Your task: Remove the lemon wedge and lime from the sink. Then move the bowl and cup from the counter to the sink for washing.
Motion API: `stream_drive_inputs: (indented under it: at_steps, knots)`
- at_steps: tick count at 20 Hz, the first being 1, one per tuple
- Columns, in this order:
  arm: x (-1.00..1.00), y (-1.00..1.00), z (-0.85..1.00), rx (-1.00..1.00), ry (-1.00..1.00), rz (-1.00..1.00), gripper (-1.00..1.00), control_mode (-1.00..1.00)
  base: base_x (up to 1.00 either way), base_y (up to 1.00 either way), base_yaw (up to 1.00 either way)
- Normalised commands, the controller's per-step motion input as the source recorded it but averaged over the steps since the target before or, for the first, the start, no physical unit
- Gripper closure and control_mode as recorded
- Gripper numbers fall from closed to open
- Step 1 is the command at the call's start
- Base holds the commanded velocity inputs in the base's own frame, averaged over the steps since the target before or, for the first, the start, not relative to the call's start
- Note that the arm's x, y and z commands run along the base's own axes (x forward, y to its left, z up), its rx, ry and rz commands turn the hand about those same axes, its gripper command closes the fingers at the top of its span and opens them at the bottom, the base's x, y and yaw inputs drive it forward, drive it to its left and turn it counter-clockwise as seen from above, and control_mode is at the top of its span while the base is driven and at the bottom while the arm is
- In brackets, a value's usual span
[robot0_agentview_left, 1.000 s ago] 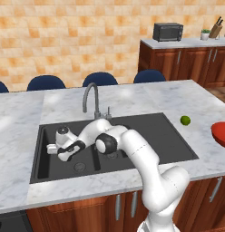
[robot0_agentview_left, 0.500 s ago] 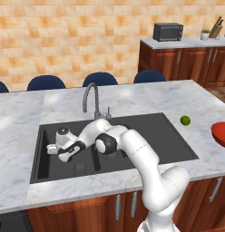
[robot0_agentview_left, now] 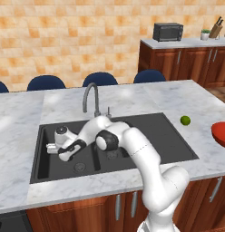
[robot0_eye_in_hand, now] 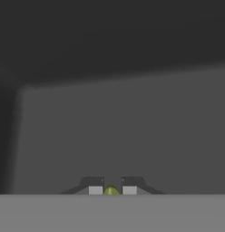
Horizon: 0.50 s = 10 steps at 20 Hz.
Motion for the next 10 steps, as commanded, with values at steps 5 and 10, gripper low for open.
stream_drive_inputs:
  at_steps: [5,10]
  knots:
    - [-0.10,-0.14,0.20,0.00,0.00,-0.02,1.00,-1.00,0.00,0.00,0.00]
    - [-0.14,-0.13,0.21,0.00,0.00,0.00,1.00,-1.00,0.00,0.00,0.00]
